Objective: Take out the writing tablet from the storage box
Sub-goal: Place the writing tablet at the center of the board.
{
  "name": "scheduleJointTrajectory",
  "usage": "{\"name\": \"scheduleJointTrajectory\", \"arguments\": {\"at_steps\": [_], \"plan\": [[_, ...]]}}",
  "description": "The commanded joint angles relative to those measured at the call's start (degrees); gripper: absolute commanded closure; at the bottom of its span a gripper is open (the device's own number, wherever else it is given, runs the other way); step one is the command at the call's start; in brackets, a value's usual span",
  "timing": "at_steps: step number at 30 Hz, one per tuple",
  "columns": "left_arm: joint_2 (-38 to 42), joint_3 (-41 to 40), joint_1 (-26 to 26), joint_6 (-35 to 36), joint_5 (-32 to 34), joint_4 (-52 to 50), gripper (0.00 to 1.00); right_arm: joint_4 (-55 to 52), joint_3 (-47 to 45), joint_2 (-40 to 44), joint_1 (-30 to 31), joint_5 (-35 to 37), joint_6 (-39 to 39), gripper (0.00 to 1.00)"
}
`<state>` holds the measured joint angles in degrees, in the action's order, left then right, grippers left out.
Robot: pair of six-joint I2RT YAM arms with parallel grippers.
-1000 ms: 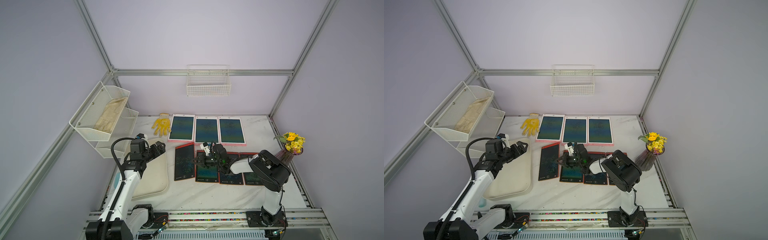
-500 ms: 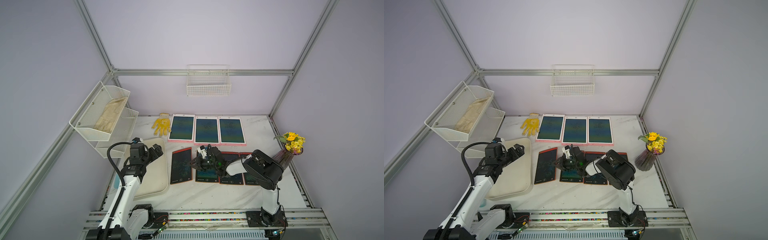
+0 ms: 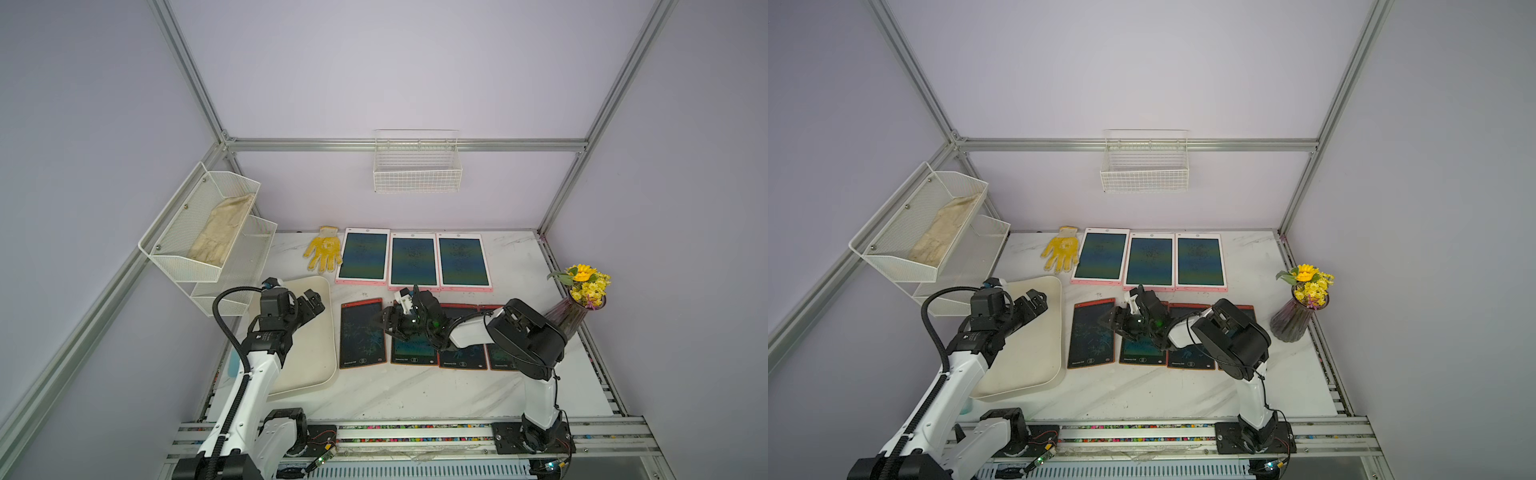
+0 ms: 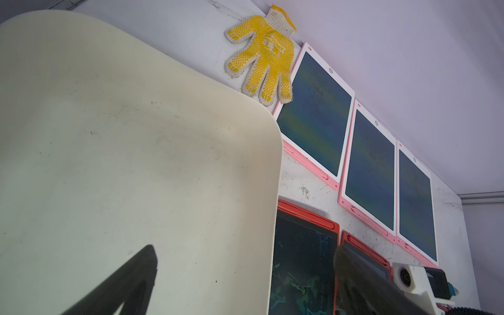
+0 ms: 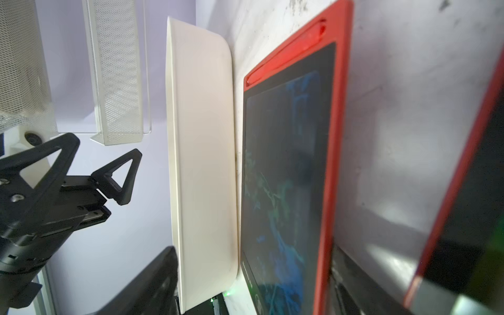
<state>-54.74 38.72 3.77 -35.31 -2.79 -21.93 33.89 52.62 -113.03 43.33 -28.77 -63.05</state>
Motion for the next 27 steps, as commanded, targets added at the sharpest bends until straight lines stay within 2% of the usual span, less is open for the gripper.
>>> {"name": "scheduleJointTrajectory", "arguments": {"at_steps": [1, 2, 4, 9, 16, 20, 27], "plan": [[0.51, -2.50, 0.45, 0.53, 0.64, 1.85, 0.00, -2.70, 1.67, 0.22, 1.22, 2.10, 0.13, 0.12], [0.44, -2.51, 0.53, 0.55, 0.51, 1.92, 0.00, -3.05, 1.69, 0.31, 1.48, 2.34, 0.12, 0.12], [0.29, -2.56, 0.63, 0.67, 0.59, 1.91, 0.00, -4.73, 2.06, 0.74, 2.15, 3.44, 0.19, 0.03], [-0.01, -2.75, 0.87, 0.68, 0.50, 2.42, 0.00, -9.86, 4.09, 1.50, 4.09, 7.31, 1.13, 0.03], [-1.15, -3.08, 1.11, 0.65, 1.29, 2.84, 0.00, -28.53, 14.15, 2.86, 7.09, 19.23, 6.48, 0.03], [-1.60, -2.99, 1.15, 0.48, 0.99, 3.45, 0.00, -34.91, 16.92, 3.37, 8.77, 23.51, 7.06, 0.03], [-1.93, -3.12, 1.25, 0.42, 0.68, 4.33, 0.00, -39.47, 15.75, 5.02, 11.39, 27.26, 4.42, 0.03]]}}
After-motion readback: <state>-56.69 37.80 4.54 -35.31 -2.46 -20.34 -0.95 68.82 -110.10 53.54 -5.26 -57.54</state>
